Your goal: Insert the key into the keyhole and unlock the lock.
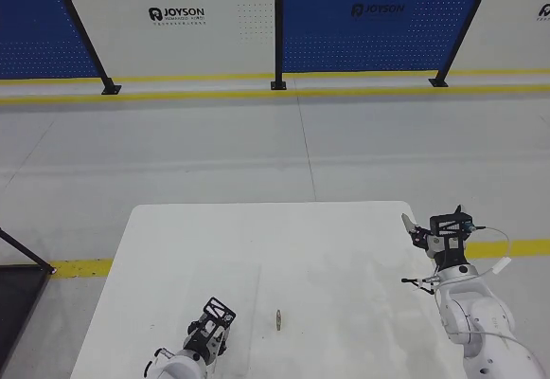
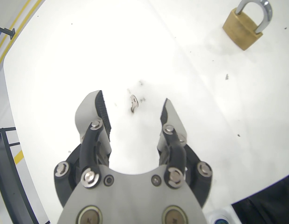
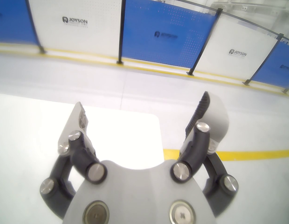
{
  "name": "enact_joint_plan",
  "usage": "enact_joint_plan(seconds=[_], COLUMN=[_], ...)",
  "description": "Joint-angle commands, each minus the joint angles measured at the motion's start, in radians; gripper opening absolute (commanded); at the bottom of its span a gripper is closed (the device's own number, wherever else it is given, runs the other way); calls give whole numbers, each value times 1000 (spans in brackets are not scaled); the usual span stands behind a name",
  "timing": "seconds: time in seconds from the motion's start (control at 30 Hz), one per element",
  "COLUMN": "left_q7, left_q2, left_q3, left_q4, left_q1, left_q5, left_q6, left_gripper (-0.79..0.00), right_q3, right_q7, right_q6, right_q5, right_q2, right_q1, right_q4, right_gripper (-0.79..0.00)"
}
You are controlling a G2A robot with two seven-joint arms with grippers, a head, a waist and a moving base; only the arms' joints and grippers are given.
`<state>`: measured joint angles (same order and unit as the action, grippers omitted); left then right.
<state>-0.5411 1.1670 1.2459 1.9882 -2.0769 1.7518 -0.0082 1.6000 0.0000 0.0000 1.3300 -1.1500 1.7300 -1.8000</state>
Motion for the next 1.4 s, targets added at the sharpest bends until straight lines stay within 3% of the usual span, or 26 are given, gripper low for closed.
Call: enact_joint_plan(seconds=[0.0, 0.23, 0.6, 1.03, 1.37], left_q7=[2, -10, -4, -1, 18], left_q2=[1, 4, 11, 14, 12], left_q3=[-7, -14, -40, -41, -25], left_q4=[-7, -41, -89, -109, -65], left_q1=[3, 26, 69, 83, 47], left_q5=[8, 16, 14, 14, 9], left_q6=[6, 21, 29, 39, 52], left_gripper=[-443, -443, -517, -785, -785], right_q3=[0, 0, 0, 0, 0], right_q7=[0, 0, 0, 0, 0], right_q6=[0, 0, 0, 0, 0], right_q5=[0, 0, 0, 0, 0], right_q2=[0, 0, 0, 0, 0], right_q1=[0, 0, 0, 0, 0], right_q4=[0, 0, 0, 0, 0], right_gripper=[0, 0, 0, 0, 0])
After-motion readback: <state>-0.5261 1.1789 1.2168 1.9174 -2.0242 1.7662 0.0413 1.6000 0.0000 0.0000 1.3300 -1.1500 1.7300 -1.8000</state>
